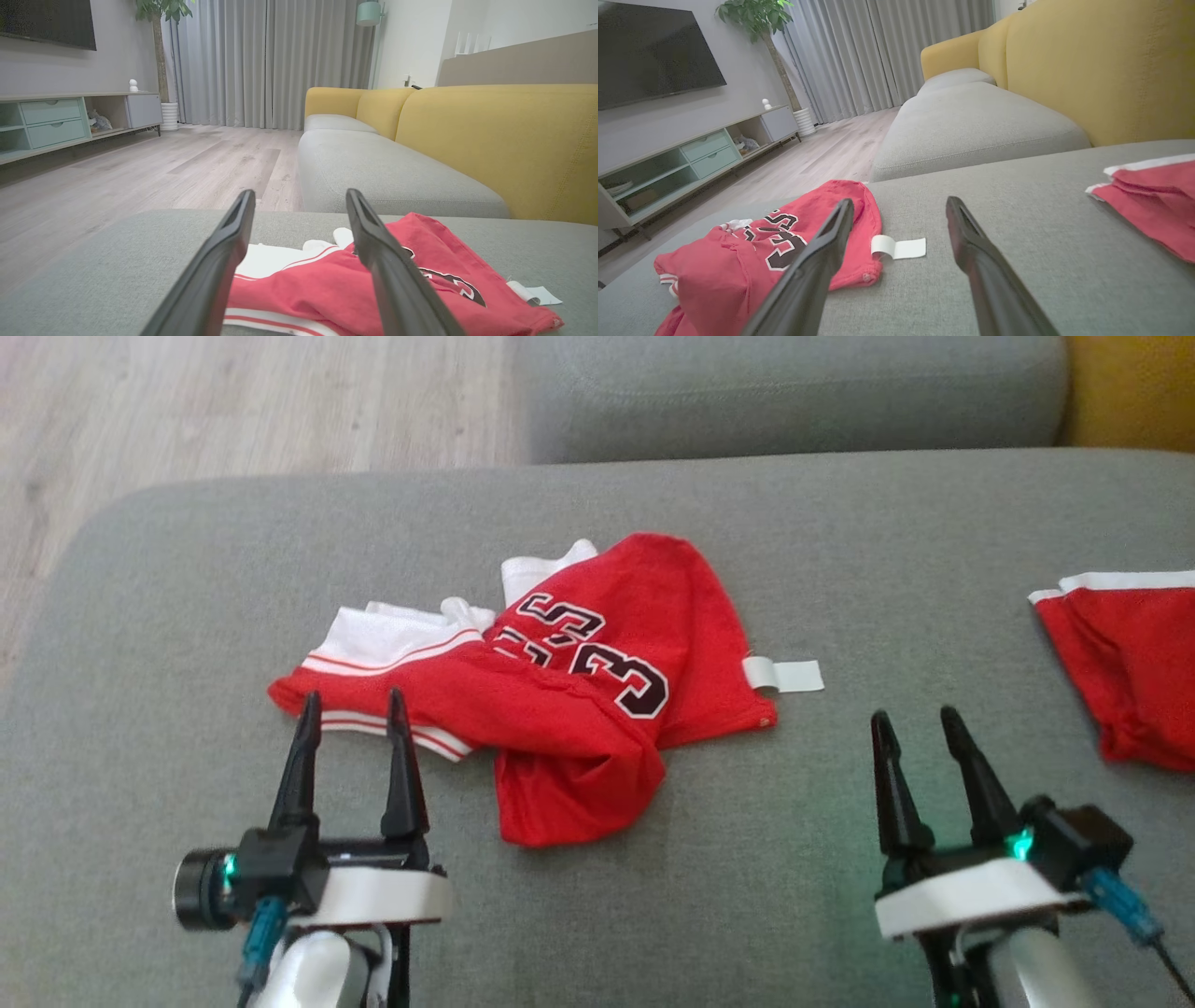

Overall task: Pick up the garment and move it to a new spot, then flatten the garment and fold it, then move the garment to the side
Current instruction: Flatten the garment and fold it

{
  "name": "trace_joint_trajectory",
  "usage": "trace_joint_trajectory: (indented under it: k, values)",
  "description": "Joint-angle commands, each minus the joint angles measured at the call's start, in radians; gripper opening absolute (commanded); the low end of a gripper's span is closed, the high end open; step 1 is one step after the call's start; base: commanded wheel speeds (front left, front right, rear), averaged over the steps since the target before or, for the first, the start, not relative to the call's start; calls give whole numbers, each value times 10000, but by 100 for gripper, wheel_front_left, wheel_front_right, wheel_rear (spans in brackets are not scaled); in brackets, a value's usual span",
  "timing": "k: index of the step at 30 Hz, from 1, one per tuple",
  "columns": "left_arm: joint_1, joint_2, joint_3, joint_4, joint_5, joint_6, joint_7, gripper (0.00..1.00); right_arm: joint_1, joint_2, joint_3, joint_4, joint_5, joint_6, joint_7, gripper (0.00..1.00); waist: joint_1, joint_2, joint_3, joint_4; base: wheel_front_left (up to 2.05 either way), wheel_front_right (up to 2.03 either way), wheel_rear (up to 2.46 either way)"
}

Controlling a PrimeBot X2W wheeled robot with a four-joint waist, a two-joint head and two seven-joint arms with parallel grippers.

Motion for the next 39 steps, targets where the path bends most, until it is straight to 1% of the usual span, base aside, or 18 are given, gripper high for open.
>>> trace_joint_trajectory:
  k: [1,4,6,12,17,22,29,30,31,36,39]
  values:
    - [-568,5,315,-250,103,-39,-50,100,-649,-45,202,-362,-111,-7,-109,100,0,0,206,139,0,0,0]
    - [-724,-90,313,-54,214,-170,-50,100,-1194,-45,328,-160,-350,-7,-40,100,0,0,502,282,0,0,0]
    - [-790,-185,319,64,249,-245,-50,100,-1591,-45,390,227,-397,-7,293,100,0,0,685,384,0,0,0]
    - [-1016,-458,244,395,380,-494,-50,100,-2687,-45,741,2123,-142,-7,1536,100,0,0,1081,770,0,0,0]
    - [-1181,-598,256,546,497,-623,-51,100,-3423,-45,1055,3706,177,-7,1997,100,0,0,1243,1011,0,0,0]
    - [-1240,-672,357,592,604,-693,-51,100,-3961,-45,1480,4798,488,-7,1916,100,0,0,1347,1091,0,0,0]
    - [-1262,-731,470,698,732,-793,-51,100,-4527,-45,2180,5560,1053,-7,1253,100,0,0,1462,874,0,0,0]
    - [-1273,-739,477,714,749,-802,-51,100,-4594,-45,2281,5656,1146,-7,1159,46,0,0,1462,844,0,0,0]
    - [-1281,-747,484,728,762,-805,-51,100,-4665,-45,2357,5739,1199,-7,1030,0,0,0,1455,813,0,0,0]
    - [-1259,-776,527,774,782,-816,-51,100,-4891,-45,2465,6079,1339,-7,544,0,0,0,1322,689,0,0,0]
    - [-1182,-792,575,807,780,-818,-51,100,-5002,-45,2325,6300,1259,-7,273,0,0,0,1152,580,0,0,0]
